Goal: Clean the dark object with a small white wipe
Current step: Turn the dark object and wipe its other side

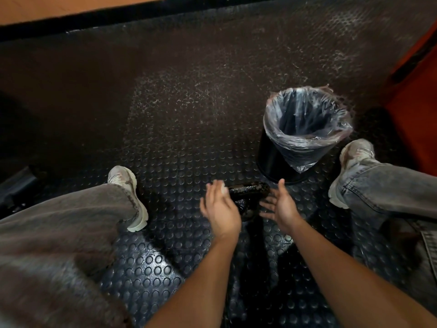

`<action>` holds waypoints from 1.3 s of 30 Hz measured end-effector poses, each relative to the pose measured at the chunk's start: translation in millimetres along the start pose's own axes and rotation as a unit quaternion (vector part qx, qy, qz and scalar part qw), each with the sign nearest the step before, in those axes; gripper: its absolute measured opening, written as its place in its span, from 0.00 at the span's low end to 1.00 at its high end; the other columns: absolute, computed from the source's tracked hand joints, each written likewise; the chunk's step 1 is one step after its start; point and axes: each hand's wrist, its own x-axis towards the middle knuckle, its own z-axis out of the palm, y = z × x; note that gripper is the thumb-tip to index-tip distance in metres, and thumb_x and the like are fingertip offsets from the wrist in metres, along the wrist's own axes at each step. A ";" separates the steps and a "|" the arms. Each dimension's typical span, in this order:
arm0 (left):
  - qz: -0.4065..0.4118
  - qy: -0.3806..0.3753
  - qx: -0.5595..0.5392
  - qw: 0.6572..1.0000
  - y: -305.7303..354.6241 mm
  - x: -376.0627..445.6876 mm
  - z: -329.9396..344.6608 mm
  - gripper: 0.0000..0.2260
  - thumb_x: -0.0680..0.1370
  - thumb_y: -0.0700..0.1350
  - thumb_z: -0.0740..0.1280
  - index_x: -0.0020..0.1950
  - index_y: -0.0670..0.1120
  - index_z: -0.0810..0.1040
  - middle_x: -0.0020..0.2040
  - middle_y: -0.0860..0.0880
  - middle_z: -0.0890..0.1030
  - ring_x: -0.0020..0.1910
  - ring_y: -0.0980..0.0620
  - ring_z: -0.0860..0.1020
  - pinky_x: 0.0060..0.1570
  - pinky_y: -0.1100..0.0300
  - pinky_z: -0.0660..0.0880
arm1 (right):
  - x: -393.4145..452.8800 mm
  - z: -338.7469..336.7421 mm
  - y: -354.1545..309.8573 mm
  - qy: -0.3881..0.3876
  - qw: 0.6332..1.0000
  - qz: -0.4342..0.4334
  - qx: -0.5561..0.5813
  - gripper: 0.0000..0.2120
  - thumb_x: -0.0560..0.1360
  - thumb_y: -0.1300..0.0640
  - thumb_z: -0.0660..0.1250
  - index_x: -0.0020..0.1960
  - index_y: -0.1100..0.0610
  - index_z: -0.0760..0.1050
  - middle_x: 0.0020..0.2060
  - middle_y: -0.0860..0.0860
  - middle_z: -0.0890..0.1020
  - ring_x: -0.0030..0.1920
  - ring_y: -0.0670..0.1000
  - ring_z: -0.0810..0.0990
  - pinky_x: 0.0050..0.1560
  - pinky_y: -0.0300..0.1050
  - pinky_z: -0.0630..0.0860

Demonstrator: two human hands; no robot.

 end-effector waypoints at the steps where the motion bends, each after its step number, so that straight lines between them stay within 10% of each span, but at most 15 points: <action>1: 0.072 -0.037 0.035 0.996 4.8 -0.3 2.6 0.18 0.86 0.45 0.55 0.75 0.49 0.71 0.76 0.54 0.69 0.79 0.57 0.57 0.78 0.52 0.42 | -0.4 0.4 0.3 -0.001 1.000 -0.001 -0.001 0.37 0.80 0.29 0.46 0.73 0.53 0.71 0.68 0.56 0.75 0.64 0.57 0.77 0.64 0.62 0.74; 6: 0.252 -0.094 0.060 0.961 -6.4 -21.6 10.2 0.20 0.84 0.44 0.57 0.77 0.48 0.69 0.77 0.55 0.67 0.80 0.60 0.53 0.78 0.46 0.46 | -3.6 1.4 -0.8 -0.005 1.000 -0.003 -0.003 0.31 0.80 0.30 0.46 0.62 0.50 0.76 0.67 0.57 0.76 0.60 0.55 0.78 0.57 0.58 0.77; 15: -0.067 0.041 -0.062 0.995 -1.6 -5.9 -1.6 0.18 0.86 0.48 0.56 0.75 0.48 0.72 0.76 0.53 0.70 0.78 0.58 0.60 0.78 0.52 0.47 | 0.7 0.6 1.6 -0.002 1.000 -0.002 0.009 0.39 0.79 0.29 0.46 0.78 0.55 0.63 0.74 0.60 0.69 0.68 0.61 0.74 0.67 0.66 0.72; 24: 0.255 -0.104 0.105 0.956 -5.8 -20.8 9.1 0.21 0.84 0.44 0.60 0.78 0.50 0.67 0.79 0.58 0.64 0.80 0.59 0.51 0.76 0.43 0.39 | -4.1 1.1 0.3 -0.005 1.000 -0.005 -0.005 0.29 0.80 0.30 0.46 0.57 0.48 0.77 0.66 0.57 0.77 0.62 0.57 0.77 0.60 0.60 0.76; 33: -0.055 0.051 -0.081 0.994 -8.1 -21.5 3.4 0.20 0.86 0.49 0.56 0.78 0.51 0.66 0.78 0.55 0.65 0.78 0.64 0.54 0.78 0.51 0.47 | -2.3 1.1 0.8 -0.004 1.000 -0.005 0.000 0.37 0.80 0.30 0.46 0.76 0.54 0.66 0.72 0.60 0.71 0.69 0.61 0.74 0.68 0.66 0.71; 39: 0.195 -0.103 0.118 0.968 11.0 -5.7 10.6 0.19 0.86 0.48 0.56 0.77 0.52 0.69 0.78 0.57 0.65 0.80 0.58 0.51 0.76 0.45 0.39 | -3.1 1.5 0.0 -0.002 1.000 -0.006 -0.012 0.30 0.80 0.30 0.46 0.58 0.49 0.77 0.65 0.58 0.78 0.62 0.57 0.78 0.61 0.61 0.76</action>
